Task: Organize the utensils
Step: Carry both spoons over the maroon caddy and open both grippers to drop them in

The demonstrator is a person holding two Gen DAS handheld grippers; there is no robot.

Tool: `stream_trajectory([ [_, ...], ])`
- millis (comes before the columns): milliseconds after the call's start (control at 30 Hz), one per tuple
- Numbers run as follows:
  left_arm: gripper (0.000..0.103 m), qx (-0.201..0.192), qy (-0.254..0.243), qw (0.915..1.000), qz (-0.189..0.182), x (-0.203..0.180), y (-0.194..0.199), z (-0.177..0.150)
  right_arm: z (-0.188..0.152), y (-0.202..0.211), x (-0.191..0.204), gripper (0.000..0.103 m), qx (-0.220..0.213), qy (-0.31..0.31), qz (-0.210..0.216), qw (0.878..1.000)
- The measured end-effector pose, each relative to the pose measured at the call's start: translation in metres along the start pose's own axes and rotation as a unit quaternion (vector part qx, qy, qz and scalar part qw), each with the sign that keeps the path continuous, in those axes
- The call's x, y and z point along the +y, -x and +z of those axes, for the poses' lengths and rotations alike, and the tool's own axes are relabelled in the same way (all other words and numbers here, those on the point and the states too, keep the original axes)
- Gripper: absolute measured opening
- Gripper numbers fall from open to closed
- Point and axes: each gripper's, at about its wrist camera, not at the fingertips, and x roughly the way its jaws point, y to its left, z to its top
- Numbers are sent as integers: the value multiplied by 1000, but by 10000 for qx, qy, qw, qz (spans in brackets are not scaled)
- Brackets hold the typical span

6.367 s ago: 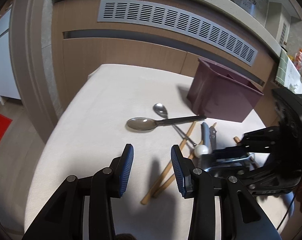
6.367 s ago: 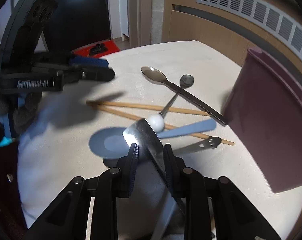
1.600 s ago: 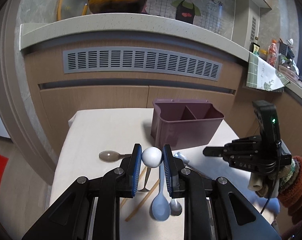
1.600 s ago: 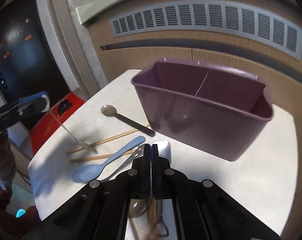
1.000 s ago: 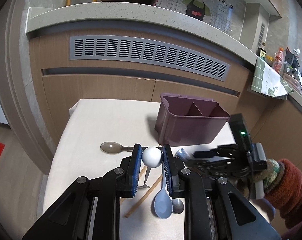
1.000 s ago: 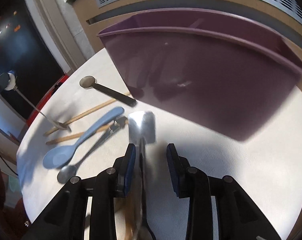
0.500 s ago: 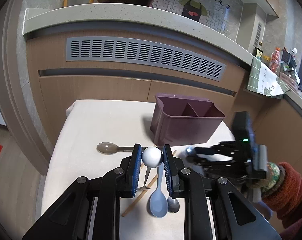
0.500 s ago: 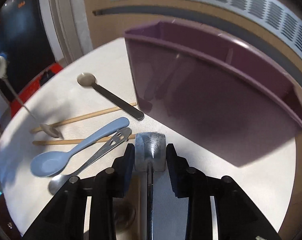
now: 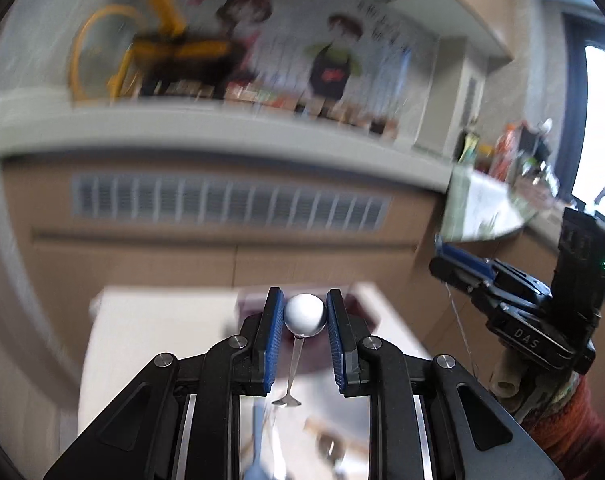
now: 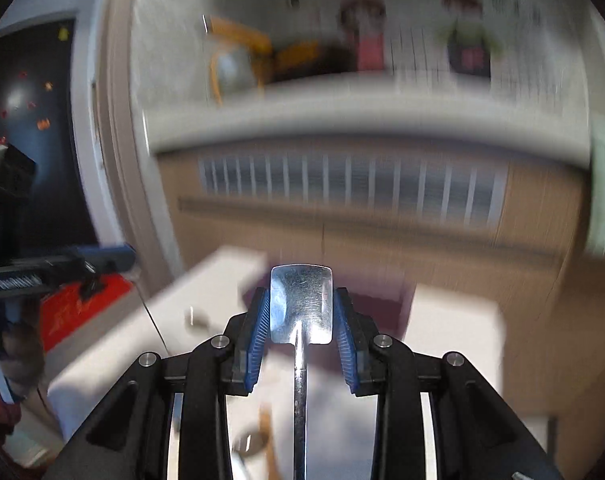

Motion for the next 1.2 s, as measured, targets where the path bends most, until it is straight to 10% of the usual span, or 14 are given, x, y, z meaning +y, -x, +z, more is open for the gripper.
stream_trajectory([
  [300, 22, -157, 170, 9996, -132, 4, -54, 53, 82, -4, -21, 29, -1225, -33, -410, 9916],
  [833, 22, 920, 732, 9925, -338, 56, -174, -11, 28, -145, -64, 29, -421, -569, -286, 9971],
  [967, 25, 1053, 861, 9880, -738, 65, -181, -27, 11, -158, -72, 31, -85, -696, -149, 9974],
  [1200, 26, 686, 791, 9940, -316, 86, -139, -31, -13, -123, -73, 31, 138, -685, -399, 9968],
])
